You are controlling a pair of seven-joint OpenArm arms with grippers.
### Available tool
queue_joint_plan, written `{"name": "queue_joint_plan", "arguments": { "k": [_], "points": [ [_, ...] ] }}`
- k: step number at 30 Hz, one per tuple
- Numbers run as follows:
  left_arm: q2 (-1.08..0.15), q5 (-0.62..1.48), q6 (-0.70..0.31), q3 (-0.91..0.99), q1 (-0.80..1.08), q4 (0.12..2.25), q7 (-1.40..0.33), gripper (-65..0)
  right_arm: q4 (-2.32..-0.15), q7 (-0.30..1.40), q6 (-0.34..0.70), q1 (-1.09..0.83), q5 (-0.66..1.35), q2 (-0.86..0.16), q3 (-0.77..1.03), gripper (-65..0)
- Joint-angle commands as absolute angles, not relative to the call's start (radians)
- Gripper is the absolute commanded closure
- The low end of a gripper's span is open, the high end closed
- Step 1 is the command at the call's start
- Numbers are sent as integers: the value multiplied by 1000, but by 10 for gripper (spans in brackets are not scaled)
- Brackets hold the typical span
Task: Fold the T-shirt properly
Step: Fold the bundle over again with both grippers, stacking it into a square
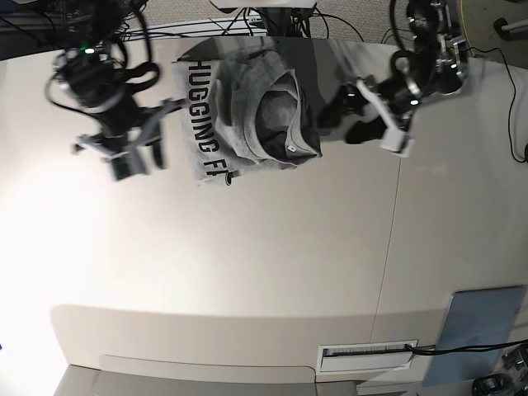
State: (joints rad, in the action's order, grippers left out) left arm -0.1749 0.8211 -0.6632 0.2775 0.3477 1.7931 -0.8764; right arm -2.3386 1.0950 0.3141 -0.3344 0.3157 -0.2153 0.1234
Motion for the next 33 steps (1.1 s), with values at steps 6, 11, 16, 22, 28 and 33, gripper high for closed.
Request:
{"name": "queue_joint_plan", "arguments": {
  "k": [6,11,16,22,28,33],
  "points": [
    [-180,908,-645,179,330,1814,-981,-435,-2356,1073,312,-387,320,-297,331,-164],
    [-181,957,-648,198,387,1860,-1035,-435,-2356,1072,310,-422,321,-336,435,-164],
    [-180,1007,-656,199,461,1877,-1086,-435,-2356,1068,309,-427,321,-347,464,-164],
    [-180,1020,-655,199,516,1877,-1080,-435,-2356,1065,308,-435,321,-347,464,-164],
    [-166,1063,-624,199,516,1877,-1070,-380,-2356,1066,308,-435,321,-346,464,-164],
    [-144,1064,-625,199,516,1877,-1128,-187,-2356,1066,309,-435,321,-346,464,-164]
  ]
}}
